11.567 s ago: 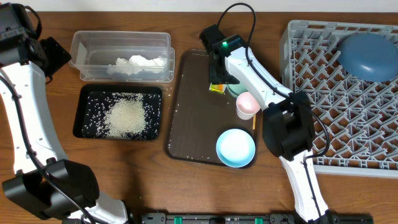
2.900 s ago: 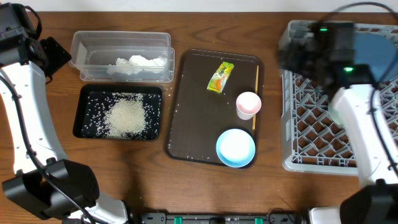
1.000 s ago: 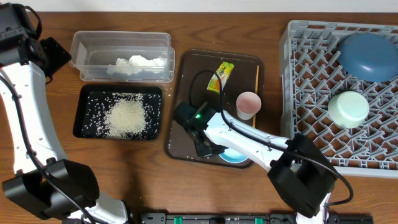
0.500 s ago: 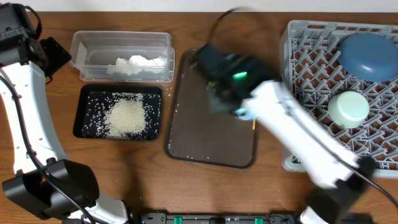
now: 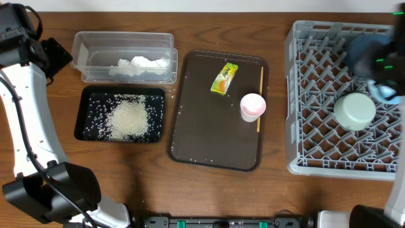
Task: Sort waste into correct bins and load items into the dishwasher rack
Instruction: 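Lift the light-blue bowl and carry it into the rack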
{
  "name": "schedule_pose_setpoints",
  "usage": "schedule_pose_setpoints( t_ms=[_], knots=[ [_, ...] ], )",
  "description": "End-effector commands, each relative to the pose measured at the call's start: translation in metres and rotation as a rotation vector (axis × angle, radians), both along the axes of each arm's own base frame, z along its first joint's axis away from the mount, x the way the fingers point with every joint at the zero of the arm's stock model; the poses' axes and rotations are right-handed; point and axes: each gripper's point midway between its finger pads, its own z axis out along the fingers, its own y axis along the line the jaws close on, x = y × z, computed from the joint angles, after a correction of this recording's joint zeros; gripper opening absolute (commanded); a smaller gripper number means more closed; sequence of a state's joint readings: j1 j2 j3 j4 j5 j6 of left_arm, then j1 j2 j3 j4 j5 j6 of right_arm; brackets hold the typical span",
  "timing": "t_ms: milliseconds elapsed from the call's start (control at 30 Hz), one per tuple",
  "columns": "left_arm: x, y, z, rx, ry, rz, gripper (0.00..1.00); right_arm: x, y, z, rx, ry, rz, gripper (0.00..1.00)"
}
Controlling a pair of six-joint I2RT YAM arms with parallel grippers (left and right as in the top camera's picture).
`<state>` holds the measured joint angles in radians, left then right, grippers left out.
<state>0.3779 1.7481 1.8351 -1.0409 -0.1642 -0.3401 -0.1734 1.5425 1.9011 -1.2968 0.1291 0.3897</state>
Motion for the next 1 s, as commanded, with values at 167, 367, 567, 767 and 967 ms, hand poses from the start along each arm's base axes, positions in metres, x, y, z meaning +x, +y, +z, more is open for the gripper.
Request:
schedule_pose_setpoints(
  t_ms=[167, 367, 567, 767, 967],
  knots=[
    [-0.002, 0.003, 0.002, 0.010, -0.001, 0.011, 0.93, 0.012, -0.053, -0.021, 0.357, -0.240, 0.162, 0.01],
    [-0.002, 0.003, 0.002, 0.010, -0.001, 0.012, 0.93, 0.008, -0.089, -0.043, 0.526, -0.490, 0.265, 0.01],
    [-0.002, 0.003, 0.002, 0.010, -0.001, 0.011, 0.93, 0.005, -0.101, -0.053, 0.644, -0.709, 0.398, 0.01],
    [-0.002, 0.003, 0.002, 0.010, -0.001, 0.011, 0.92, 0.017, -0.107, -0.100, 0.748, -0.673, 0.346, 0.01],
    [-0.002, 0.003, 0.002, 0.010, -0.001, 0.011, 0.92, 0.023, -0.109, -0.133, 0.835, -0.626, 0.300, 0.01]
  ],
)
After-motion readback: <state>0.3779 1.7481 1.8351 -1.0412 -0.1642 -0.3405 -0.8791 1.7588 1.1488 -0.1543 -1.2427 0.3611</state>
